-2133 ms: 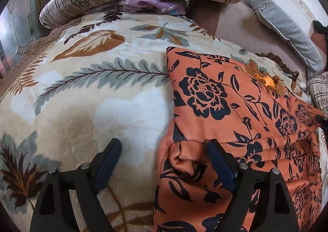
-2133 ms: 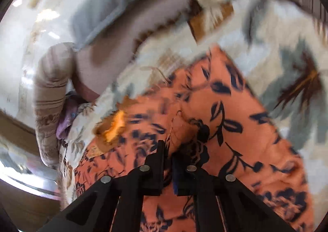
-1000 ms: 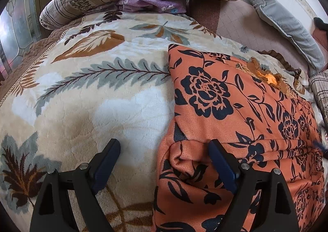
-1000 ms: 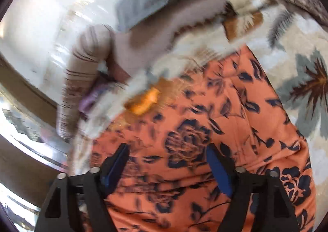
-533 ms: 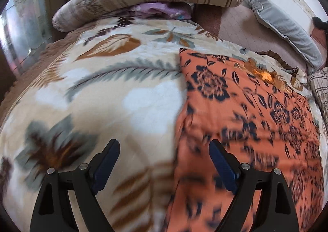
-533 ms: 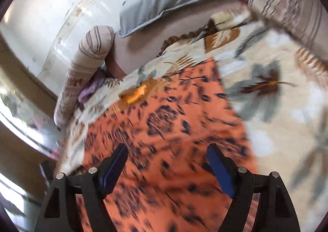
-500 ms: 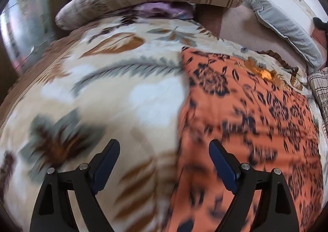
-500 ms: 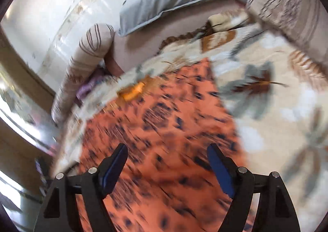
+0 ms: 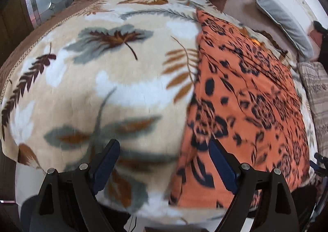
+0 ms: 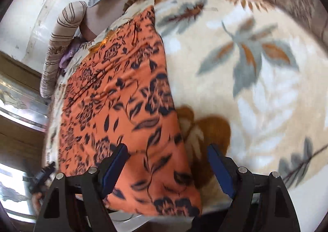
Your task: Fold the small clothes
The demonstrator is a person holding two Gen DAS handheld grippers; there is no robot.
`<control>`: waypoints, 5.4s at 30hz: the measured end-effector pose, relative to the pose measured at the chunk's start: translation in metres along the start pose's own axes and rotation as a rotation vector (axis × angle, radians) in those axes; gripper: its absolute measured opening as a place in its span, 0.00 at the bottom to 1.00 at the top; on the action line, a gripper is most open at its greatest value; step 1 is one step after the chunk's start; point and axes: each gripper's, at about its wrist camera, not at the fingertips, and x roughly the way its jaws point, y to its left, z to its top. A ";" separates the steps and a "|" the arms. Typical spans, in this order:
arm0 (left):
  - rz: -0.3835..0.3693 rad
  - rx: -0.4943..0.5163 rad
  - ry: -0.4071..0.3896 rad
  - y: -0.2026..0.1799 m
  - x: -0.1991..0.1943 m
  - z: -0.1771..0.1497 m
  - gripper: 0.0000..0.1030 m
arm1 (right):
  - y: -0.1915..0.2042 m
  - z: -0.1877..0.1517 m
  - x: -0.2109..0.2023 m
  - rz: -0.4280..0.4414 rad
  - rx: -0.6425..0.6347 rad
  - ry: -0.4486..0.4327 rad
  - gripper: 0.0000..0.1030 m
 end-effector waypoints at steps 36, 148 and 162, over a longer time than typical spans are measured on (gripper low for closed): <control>-0.130 0.041 0.092 -0.010 -0.008 -0.019 0.08 | -0.007 -0.021 0.011 0.070 0.032 0.132 0.16; 0.049 -0.254 -0.062 0.012 0.011 0.038 0.11 | -0.007 -0.025 0.047 0.087 0.277 -0.129 0.63; -0.134 0.144 -0.179 -0.098 -0.020 0.061 0.51 | 0.047 0.085 0.066 0.332 0.069 -0.003 0.68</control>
